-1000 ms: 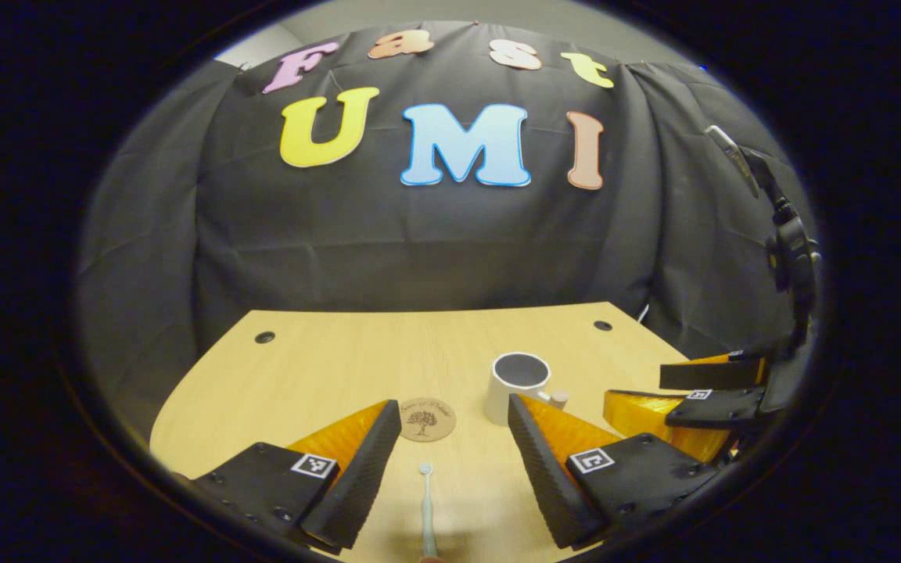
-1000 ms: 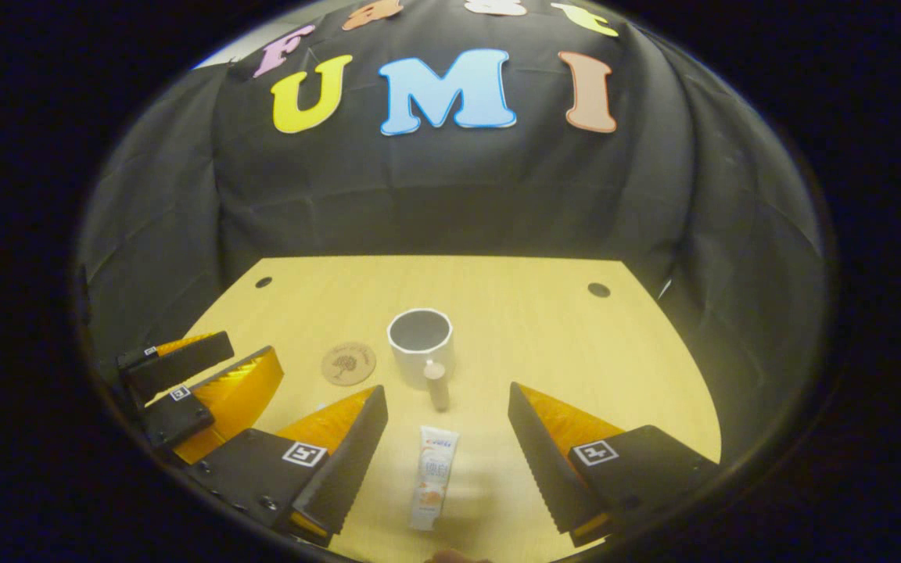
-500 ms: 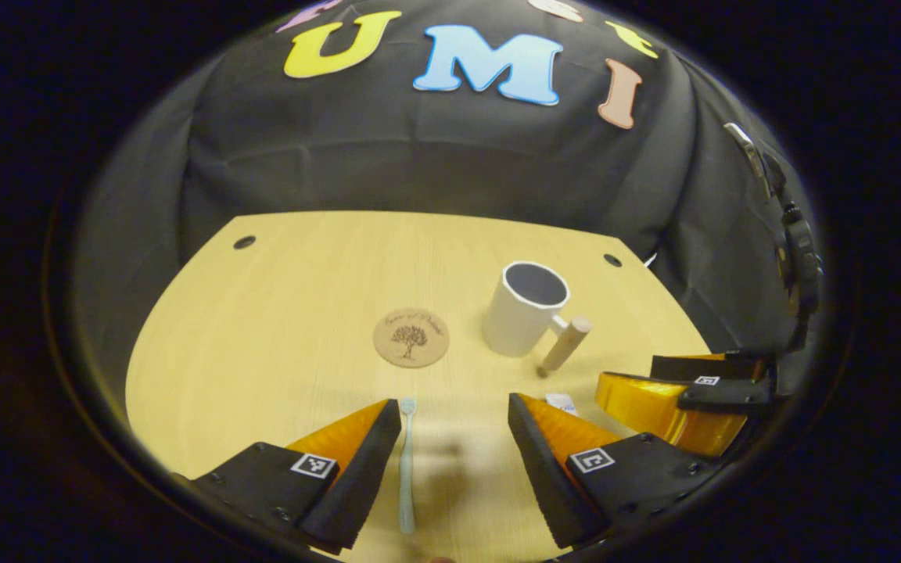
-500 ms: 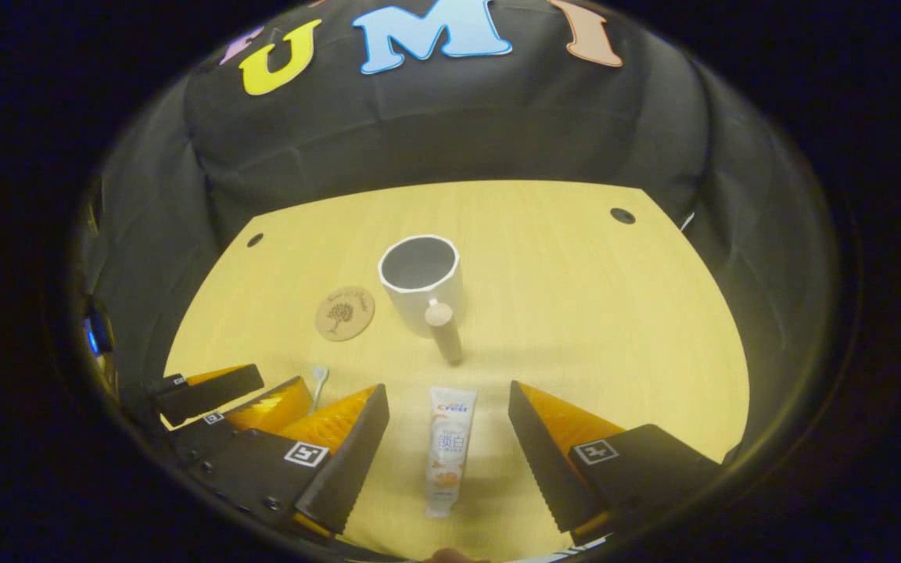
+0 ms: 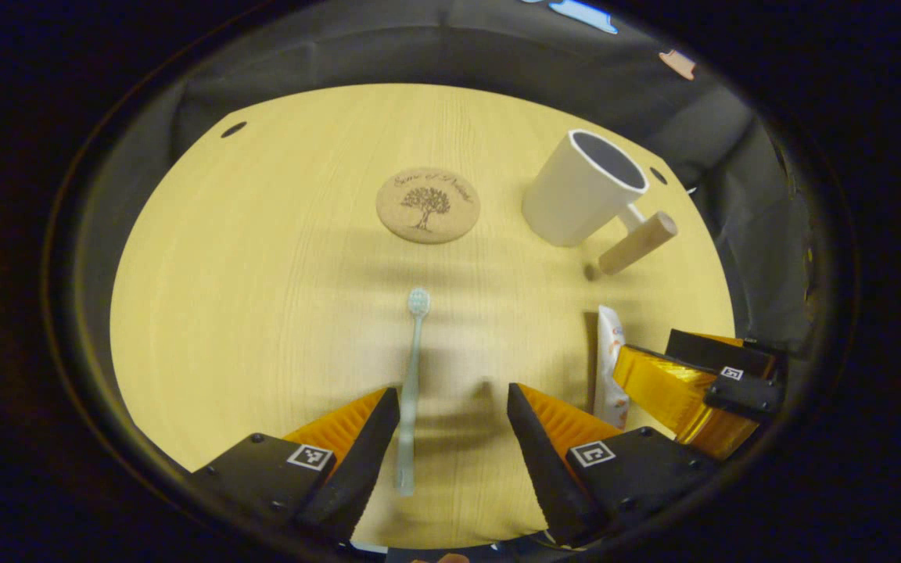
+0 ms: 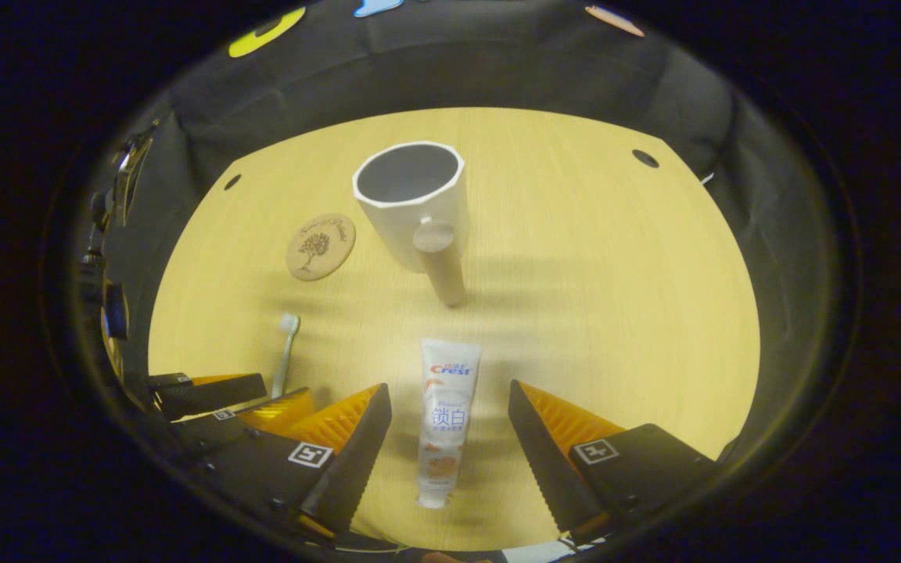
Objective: Put the toothbrush and toothpaste on the desktop into the cup, then pick up the cup and place it on the coaster on the desktop.
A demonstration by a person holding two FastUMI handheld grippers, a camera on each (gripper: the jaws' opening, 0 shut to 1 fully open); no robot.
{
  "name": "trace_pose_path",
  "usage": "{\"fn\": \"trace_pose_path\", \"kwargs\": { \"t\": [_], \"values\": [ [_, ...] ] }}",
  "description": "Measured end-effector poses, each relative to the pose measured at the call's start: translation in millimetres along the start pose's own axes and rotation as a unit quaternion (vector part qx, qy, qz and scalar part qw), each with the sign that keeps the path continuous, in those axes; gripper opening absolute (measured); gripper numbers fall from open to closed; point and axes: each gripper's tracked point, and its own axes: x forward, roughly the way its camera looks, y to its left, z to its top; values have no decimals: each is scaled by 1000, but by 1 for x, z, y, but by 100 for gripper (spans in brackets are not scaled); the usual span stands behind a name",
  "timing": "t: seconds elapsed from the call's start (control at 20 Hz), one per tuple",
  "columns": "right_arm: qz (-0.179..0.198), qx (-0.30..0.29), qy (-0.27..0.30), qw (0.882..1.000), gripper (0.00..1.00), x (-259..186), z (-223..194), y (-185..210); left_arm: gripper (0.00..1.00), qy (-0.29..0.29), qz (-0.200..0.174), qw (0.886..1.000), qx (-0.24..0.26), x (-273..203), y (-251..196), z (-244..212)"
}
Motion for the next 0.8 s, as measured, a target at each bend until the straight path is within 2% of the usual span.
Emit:
{"fn": "trace_pose_path", "kwargs": {
  "t": [0.2,0.25,0.3,0.35,0.6,0.65,0.7,0.8],
  "values": [
    [-3,9,21,1000,94,16,-8,0,95,32,13,999,8,3,8,5],
    [-4,11,23,1000,96,18,-9,0,92,30,13,999,13,1,10,10],
    [-5,13,27,1000,94,20,-11,0,93,36,15,999,18,0,13,10],
    [-3,15,31,999,96,22,-12,0,92,41,16,999,24,3,13,8],
    [-1,22,56,998,88,30,-18,5,92,78,38,994,66,9,15,0],
    [-4,25,65,998,80,30,-20,5,81,80,42,993,70,10,17,1],
    [-8,27,65,997,81,30,-19,3,77,85,47,993,72,10,19,1],
    [-7,38,69,997,69,31,-18,3,67,89,52,992,76,9,21,2]
  ]
}}
